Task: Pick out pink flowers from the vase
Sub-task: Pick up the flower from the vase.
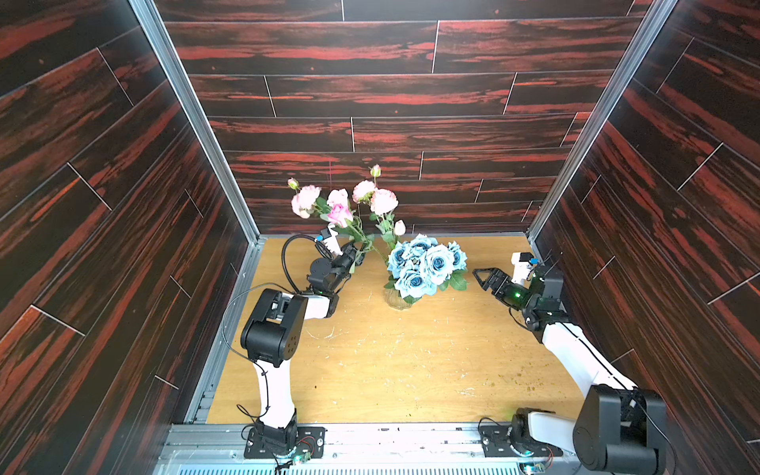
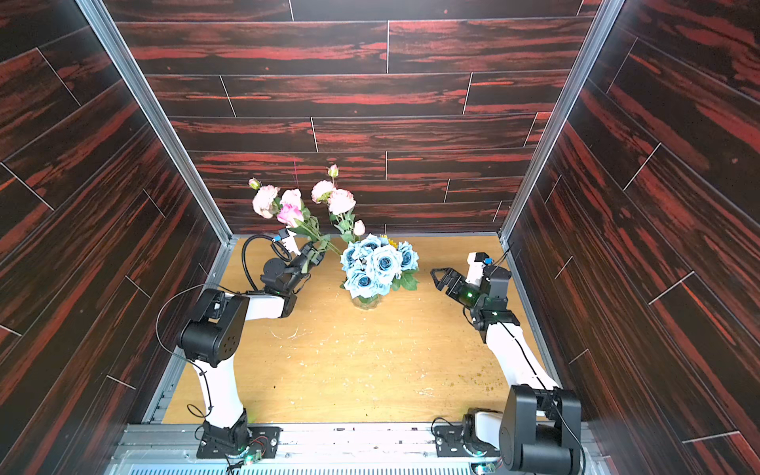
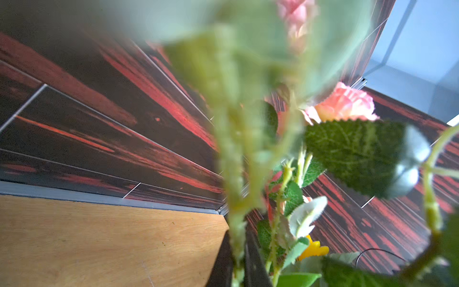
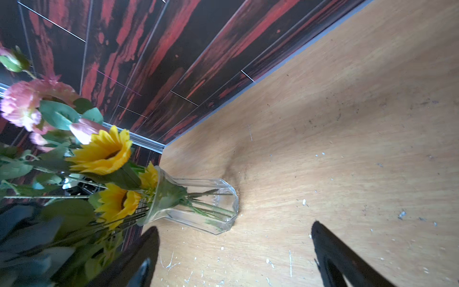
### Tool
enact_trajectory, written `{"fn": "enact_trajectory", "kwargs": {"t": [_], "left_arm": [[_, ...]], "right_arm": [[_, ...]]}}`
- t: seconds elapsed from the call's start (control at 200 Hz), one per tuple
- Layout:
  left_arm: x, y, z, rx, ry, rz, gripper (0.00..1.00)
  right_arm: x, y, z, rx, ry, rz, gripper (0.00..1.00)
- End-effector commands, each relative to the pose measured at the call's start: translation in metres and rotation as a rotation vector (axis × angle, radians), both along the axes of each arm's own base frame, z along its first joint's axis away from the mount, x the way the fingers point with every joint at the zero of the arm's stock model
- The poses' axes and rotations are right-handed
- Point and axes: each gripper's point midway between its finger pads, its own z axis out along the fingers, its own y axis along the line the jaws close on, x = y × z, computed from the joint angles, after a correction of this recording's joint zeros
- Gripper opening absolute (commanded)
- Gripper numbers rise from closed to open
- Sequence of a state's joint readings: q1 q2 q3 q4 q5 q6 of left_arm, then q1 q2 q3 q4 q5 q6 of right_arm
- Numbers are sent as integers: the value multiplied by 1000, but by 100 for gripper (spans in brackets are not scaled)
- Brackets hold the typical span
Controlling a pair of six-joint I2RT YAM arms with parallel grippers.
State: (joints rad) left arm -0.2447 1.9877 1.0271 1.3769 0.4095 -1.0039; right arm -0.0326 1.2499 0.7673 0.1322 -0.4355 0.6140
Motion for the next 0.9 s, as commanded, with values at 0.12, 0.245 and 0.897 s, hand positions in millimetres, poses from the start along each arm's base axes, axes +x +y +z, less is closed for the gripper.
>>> {"fn": "enact_trajectory", "kwargs": {"t": [0.12, 0.245, 0.897], "left_arm": [[-14, 3, 47, 49, -52, 17, 0], [-15, 6, 59, 126, -35, 58, 0], [-36, 30, 164, 489, -106, 245, 0]], "right_arm": [[2, 5, 52, 3, -109, 20, 97], [5, 8, 72, -3, -147, 27, 97], [2, 83, 170, -176, -387, 151, 97]]}}
